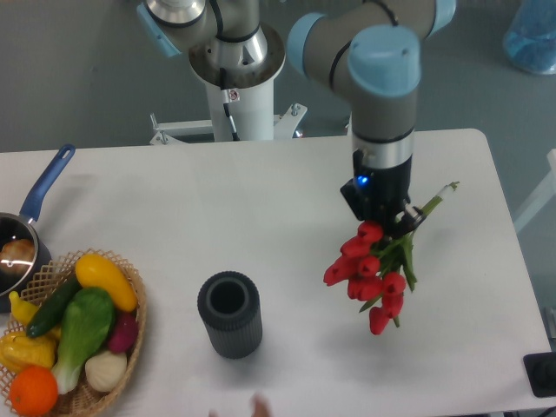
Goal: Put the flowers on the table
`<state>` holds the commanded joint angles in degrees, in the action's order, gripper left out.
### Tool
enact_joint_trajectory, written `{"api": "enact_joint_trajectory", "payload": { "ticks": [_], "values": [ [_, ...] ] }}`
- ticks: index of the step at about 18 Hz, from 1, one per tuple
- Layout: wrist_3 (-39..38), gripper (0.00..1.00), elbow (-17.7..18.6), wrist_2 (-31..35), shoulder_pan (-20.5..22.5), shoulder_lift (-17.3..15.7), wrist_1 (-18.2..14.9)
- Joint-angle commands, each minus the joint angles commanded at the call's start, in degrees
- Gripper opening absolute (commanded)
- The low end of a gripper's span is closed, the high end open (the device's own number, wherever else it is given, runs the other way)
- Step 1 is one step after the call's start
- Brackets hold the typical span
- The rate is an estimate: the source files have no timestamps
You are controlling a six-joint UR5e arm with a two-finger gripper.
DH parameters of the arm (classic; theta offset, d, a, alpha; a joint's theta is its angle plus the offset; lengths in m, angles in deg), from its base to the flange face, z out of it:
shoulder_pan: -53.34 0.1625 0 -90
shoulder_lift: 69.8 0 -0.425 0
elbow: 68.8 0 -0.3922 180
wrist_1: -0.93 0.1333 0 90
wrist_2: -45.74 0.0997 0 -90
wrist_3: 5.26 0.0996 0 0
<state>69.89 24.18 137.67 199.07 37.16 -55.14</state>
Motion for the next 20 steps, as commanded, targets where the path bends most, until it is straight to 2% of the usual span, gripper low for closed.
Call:
{"api": "enact_joint_trajectory", "payload": {
  "ticks": [2, 7, 9, 10, 13, 14, 15, 20],
  "values": [
    [0.1, 0.00, 0.9, 0.0, -1.2, 0.5, 0.1],
    [0.1, 0.24, 2.0, -0.3, -2.2, 2.4, -0.1],
    [0.1, 0.28, 2.3, -0.3, -2.4, 2.8, -0.1],
    [0.2, 0.33, 2.4, -0.4, -2.4, 2.8, -0.1],
    [0.4, 0.61, 3.2, -0.8, -2.4, 3.3, 0.1],
    [0.3, 0.76, 3.6, -0.8, -2.4, 3.3, 0.6],
    [0.2, 1.00, 4.0, -0.8, -2.4, 3.3, 1.0],
    [0.2, 1.00, 4.0, -1.7, -2.2, 2.8, 3.6]
  ]
}}
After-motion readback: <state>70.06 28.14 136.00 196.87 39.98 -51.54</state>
